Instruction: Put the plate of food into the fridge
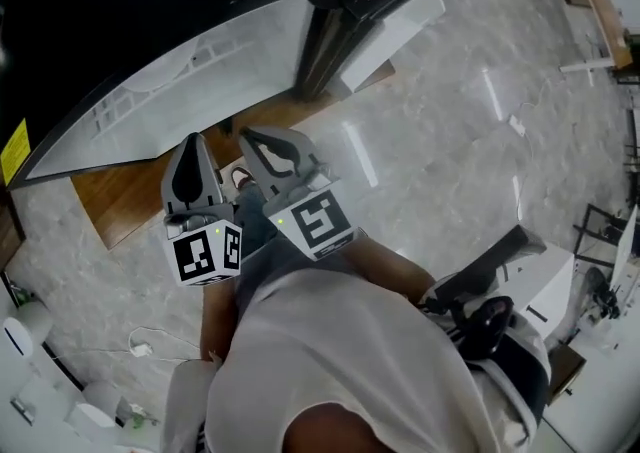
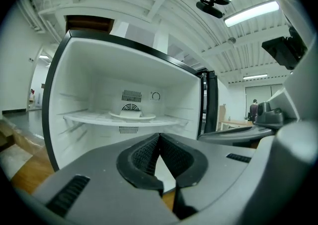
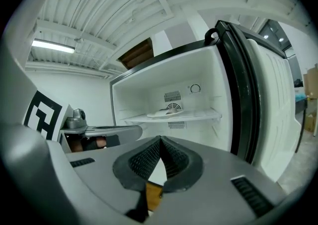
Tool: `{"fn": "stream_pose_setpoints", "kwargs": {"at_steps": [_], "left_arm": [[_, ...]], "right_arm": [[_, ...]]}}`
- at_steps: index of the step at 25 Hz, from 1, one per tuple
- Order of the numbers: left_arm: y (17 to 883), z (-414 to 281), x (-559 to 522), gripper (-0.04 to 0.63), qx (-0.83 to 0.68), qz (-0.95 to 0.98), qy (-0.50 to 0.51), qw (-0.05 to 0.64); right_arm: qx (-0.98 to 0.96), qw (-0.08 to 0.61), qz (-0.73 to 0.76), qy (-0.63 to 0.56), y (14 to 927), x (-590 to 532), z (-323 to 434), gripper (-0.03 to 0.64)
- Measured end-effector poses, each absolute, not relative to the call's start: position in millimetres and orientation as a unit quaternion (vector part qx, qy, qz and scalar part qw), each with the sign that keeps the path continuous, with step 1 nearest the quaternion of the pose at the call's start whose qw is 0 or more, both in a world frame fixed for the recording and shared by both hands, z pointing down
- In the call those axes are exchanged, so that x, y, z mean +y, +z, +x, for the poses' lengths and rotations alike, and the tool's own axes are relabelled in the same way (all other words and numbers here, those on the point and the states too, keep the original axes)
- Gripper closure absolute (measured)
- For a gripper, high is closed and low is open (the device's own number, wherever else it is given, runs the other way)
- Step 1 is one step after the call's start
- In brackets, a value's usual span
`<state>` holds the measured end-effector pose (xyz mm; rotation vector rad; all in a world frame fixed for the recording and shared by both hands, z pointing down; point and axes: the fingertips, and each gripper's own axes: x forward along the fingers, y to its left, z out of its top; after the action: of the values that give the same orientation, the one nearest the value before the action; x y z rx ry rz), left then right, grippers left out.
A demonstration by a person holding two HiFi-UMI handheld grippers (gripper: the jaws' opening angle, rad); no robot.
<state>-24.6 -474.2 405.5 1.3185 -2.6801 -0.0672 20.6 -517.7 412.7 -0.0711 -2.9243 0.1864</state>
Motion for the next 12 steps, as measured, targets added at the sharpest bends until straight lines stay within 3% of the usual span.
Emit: {"fn": "stream_pose_setpoints", "kwargs": {"at_steps": [12], "left_arm": [[412, -22, -463, 0.584, -0.899, 0.422, -0.07, 0.092]], "right_arm": [[-0.989, 0.117, -0.053, 0.077, 419, -512, 19, 0.6]]}}
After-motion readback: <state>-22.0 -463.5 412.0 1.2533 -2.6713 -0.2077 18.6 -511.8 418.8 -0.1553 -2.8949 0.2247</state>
